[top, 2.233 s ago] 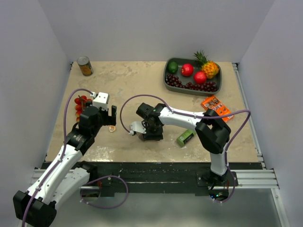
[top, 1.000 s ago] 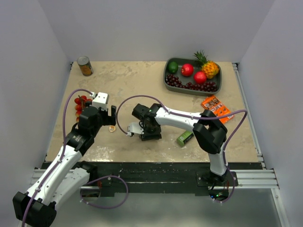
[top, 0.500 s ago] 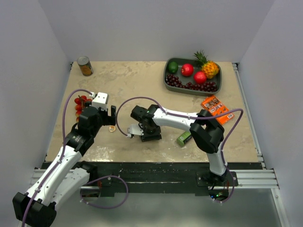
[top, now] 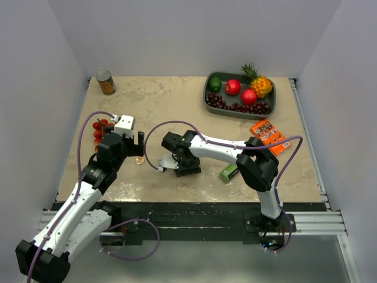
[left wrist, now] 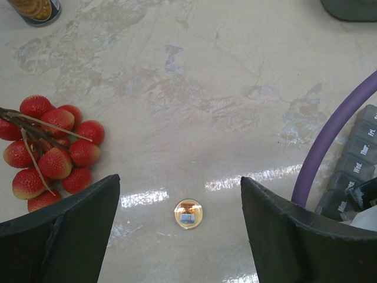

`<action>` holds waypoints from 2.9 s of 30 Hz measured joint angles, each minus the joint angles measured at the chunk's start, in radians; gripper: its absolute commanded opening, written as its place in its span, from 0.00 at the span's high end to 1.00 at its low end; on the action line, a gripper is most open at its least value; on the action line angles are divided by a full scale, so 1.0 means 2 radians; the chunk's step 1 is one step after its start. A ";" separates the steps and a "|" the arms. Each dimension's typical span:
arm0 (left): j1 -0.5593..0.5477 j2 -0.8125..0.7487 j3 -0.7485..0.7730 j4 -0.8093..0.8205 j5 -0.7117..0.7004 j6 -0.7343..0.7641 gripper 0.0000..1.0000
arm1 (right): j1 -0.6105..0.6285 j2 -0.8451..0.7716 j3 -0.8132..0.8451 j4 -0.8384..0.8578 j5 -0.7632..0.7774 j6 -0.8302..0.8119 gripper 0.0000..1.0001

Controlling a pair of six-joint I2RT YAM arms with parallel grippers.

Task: Sort the pills into containers

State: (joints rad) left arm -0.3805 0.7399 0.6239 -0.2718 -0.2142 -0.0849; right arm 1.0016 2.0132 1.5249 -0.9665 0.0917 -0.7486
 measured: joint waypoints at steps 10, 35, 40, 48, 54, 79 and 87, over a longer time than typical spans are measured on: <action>0.000 0.000 0.000 0.000 -0.001 0.000 0.12 | 0.001 0.003 0.005 -0.005 0.011 0.000 0.96; 0.000 -0.002 0.000 0.000 -0.002 0.000 0.12 | 0.007 0.005 0.010 -0.009 0.016 -0.002 0.96; 0.000 -0.006 0.000 0.000 -0.004 0.000 0.12 | 0.007 0.005 0.012 -0.010 0.013 -0.002 0.96; 0.000 -0.033 0.000 0.000 -0.018 0.000 0.12 | 0.009 0.004 0.012 -0.009 -0.007 -0.002 0.96; 0.000 -0.049 0.000 0.000 -0.029 0.000 0.12 | 0.003 -0.014 0.011 -0.007 -0.032 -0.002 0.96; 0.000 -0.078 -0.009 0.008 -0.043 0.000 0.12 | -0.317 -0.346 0.090 0.171 -0.445 0.130 0.98; 0.000 -0.074 -0.010 0.010 -0.039 0.000 0.12 | -0.376 -0.413 0.026 0.571 -0.655 0.481 0.97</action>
State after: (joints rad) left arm -0.3805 0.5922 0.6029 -0.2527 -0.2920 -0.0845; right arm 0.2501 1.1870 1.5772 0.1757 -1.2190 0.2142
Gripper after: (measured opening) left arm 0.877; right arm 0.555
